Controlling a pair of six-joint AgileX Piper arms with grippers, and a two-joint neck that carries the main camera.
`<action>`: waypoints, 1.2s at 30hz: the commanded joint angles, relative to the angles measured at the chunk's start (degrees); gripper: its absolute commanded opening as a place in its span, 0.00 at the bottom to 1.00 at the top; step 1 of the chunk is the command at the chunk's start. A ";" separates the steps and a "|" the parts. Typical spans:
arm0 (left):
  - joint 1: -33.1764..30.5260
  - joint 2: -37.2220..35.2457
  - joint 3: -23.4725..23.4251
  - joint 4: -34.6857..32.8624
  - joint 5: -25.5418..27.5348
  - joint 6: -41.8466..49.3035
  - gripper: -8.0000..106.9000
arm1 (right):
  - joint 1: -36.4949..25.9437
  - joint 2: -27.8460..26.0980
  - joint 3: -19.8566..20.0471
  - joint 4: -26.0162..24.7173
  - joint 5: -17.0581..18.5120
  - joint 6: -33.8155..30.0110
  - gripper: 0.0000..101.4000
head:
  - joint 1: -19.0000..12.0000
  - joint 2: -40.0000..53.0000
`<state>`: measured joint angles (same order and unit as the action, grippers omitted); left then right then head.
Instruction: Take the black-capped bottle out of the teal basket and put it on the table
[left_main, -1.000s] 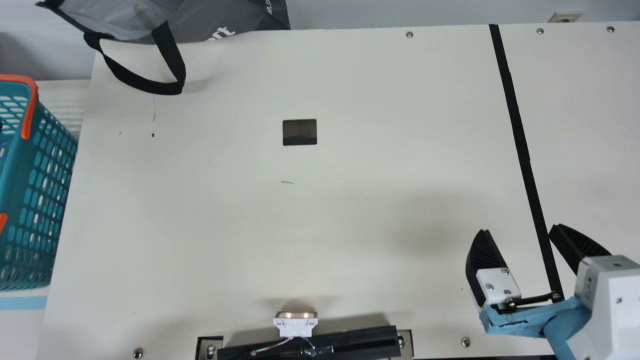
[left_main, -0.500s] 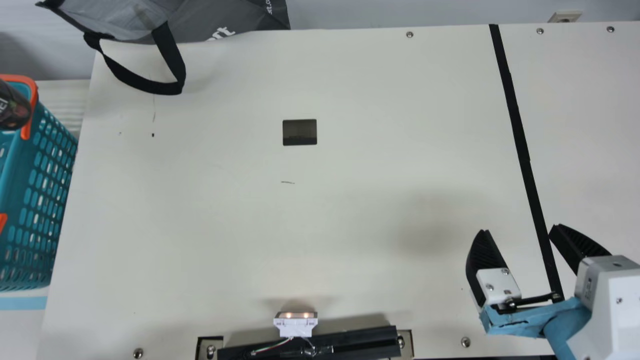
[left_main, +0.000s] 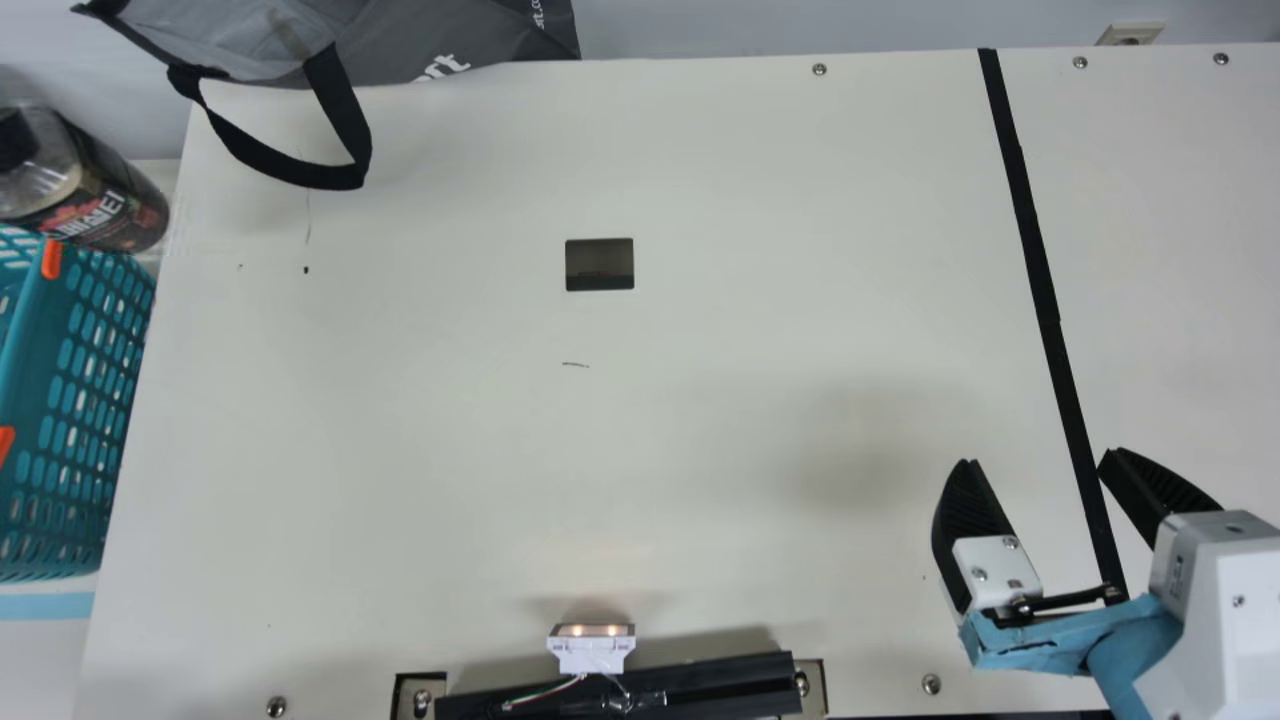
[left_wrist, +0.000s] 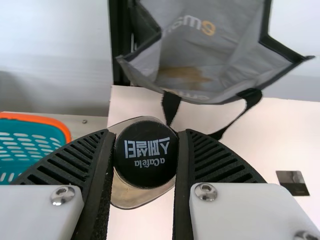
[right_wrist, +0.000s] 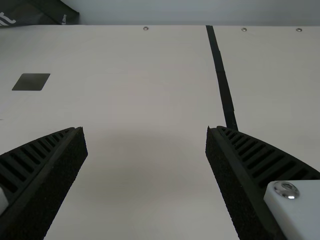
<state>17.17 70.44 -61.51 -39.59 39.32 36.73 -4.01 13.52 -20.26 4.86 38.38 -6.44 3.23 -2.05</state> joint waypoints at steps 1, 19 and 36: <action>-1.81 -0.04 -0.22 0.54 -0.19 -0.86 0.07 | 0.00 0.00 0.00 0.00 0.00 0.00 0.90 | -0.51 0.47; -14.57 0.32 -0.72 4.65 -0.42 -7.88 0.07 | 0.00 0.00 0.00 0.00 0.00 0.00 0.90 | -0.51 0.47; -24.00 0.80 1.62 5.98 -2.40 -10.70 0.07 | 0.00 0.00 0.00 -0.06 0.06 0.00 0.90 | -0.51 0.47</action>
<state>-6.39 71.21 -59.89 -33.53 37.07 26.13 -4.01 13.52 -20.26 4.80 38.44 -6.44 2.93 -2.05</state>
